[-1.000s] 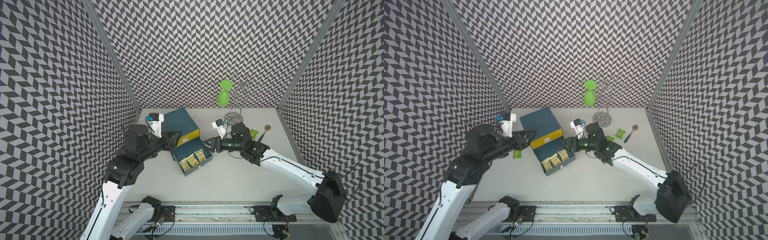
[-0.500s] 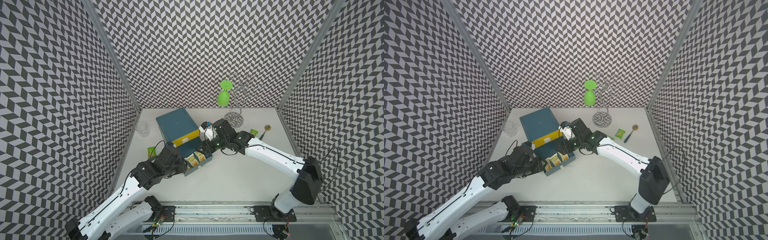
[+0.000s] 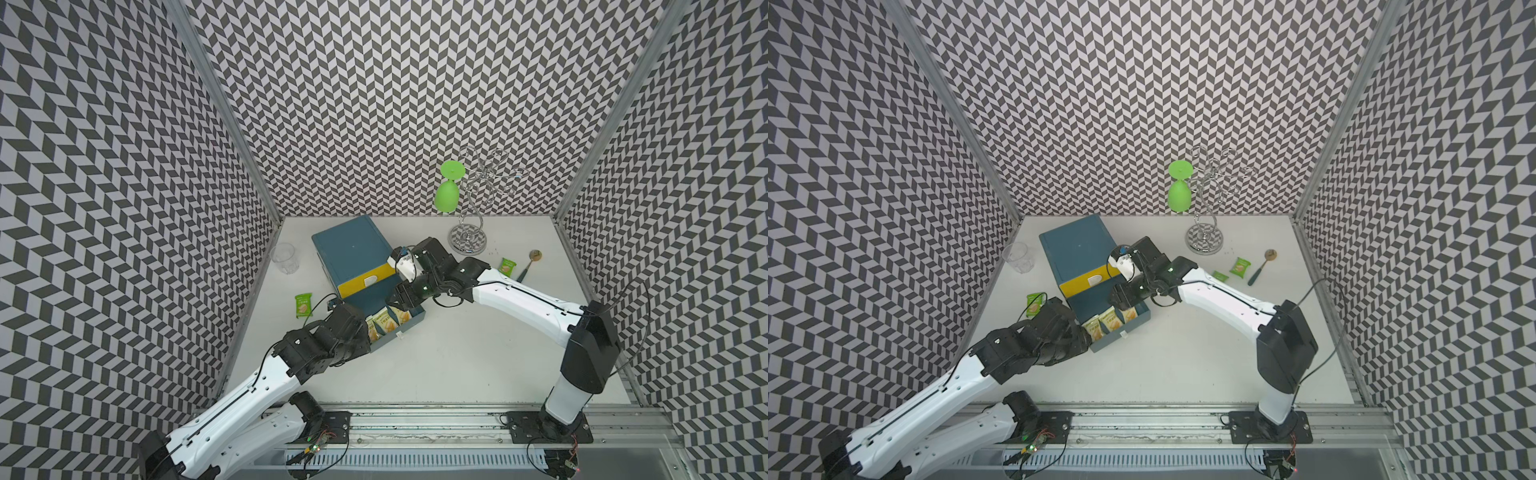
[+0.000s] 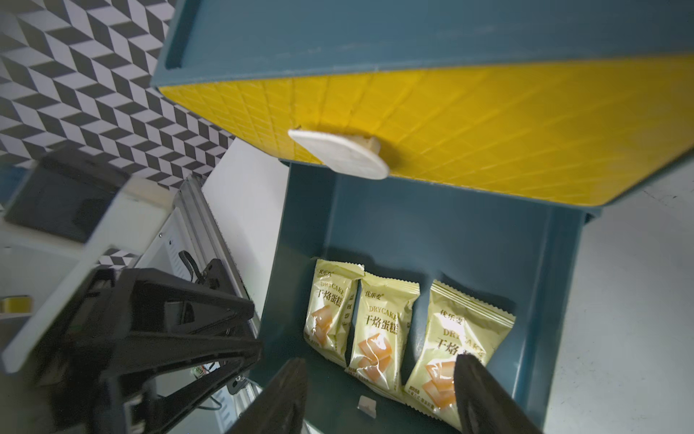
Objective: Take the cookies out of the drawer
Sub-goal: Pick up the cookie from the drawer.
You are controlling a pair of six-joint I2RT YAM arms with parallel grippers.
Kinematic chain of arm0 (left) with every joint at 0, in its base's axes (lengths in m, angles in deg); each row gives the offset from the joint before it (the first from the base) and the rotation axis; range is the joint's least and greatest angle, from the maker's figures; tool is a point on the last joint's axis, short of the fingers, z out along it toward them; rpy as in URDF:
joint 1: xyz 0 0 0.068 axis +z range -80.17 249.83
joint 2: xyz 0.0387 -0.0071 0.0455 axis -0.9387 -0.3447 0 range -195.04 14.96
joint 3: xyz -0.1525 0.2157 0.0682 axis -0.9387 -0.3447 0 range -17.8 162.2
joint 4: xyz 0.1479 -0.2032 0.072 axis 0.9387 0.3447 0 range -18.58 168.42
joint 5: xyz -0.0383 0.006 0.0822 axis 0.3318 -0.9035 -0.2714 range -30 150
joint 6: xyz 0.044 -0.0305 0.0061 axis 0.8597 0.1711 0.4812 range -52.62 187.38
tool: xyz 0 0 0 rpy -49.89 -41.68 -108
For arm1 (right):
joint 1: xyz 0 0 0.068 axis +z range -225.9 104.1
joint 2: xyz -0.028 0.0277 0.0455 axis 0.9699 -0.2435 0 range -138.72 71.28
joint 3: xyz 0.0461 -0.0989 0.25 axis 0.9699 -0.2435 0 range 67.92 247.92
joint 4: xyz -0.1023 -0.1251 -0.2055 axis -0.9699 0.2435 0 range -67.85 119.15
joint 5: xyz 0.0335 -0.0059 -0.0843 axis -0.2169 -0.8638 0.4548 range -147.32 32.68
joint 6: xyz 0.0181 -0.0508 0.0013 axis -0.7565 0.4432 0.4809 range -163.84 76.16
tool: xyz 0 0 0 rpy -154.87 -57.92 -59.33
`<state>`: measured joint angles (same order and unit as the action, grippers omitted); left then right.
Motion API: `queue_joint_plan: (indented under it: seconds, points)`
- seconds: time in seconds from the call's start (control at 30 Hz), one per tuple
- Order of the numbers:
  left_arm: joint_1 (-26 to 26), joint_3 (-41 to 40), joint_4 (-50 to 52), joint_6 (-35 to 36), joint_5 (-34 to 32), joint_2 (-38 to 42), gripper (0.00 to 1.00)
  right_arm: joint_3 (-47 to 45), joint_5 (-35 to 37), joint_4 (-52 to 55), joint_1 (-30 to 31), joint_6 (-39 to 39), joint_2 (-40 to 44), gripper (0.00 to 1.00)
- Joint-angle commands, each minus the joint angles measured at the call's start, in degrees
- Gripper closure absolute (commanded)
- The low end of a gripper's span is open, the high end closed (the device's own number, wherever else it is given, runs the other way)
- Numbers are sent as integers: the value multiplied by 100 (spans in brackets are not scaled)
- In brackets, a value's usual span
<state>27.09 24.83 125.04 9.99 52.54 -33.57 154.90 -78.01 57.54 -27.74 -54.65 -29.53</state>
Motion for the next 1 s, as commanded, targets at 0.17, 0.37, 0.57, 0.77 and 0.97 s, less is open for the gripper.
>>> queue_joint_plan:
  seconds: [0.17, 0.37, 0.57, 0.77, 0.97]
  points:
    - [73, -68, -428, 143, -328, -412, 56, 188, 232, 319, 230, 365, -341, 34]
    - [328, -270, -796, 442, -224, -551, 65, 370, 636, 563, 373, 441, -696, 33]
    - [552, -247, -1045, 699, -108, -600, 69, 499, 856, 575, 487, 363, -962, 28]
    - [625, -229, -1206, 838, 68, -643, 71, 785, 980, 722, 601, 317, -1217, 27]
    - [635, -237, -1248, 899, 111, -625, 71, 1021, 1262, 900, 784, 272, -1501, 26]
